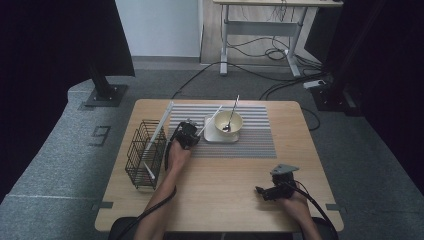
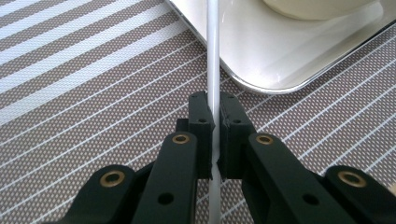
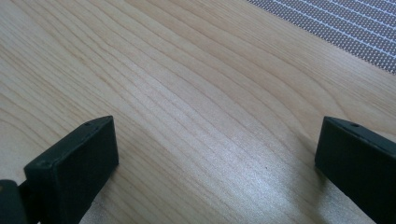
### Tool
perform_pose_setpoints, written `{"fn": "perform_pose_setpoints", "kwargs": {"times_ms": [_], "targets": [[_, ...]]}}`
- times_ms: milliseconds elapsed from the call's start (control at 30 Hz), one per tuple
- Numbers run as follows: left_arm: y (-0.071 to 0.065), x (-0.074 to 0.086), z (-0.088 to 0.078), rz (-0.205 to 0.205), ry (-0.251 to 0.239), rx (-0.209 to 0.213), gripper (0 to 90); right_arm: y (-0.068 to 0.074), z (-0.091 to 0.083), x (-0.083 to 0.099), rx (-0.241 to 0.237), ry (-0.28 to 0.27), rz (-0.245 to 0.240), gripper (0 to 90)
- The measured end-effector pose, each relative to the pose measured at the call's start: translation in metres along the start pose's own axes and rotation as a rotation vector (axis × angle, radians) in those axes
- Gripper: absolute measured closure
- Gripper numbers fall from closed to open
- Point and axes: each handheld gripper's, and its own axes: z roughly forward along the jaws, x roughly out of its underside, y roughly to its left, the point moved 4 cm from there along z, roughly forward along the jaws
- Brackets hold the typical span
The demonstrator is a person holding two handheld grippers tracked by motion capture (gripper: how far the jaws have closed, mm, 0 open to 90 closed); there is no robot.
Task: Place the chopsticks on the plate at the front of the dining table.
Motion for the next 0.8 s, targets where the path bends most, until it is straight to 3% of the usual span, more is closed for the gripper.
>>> {"fn": "perform_pose_setpoints", "kwargs": {"times_ms": [367,533,633,800], "targets": [[-0.013,0.0,0.011,0.045,0.011,0.002,82.8,0.0,0.0,0.0,0.0,0.0,0.0,0.0],[-0.01,0.001,0.006,0.044,-0.003,-0.006,69.0,0.0,0.0,0.0,0.0,0.0,-0.001,0.0],[-0.008,0.001,-0.002,0.022,-0.042,0.013,61.2,0.0,0.0,0.0,0.0,0.0,0.0,0.0],[-0.006,0.004,-0.015,0.012,-0.071,0.034,56.1,0.0,0.0,0.0,0.0,0.001,0.002,0.0]]}}
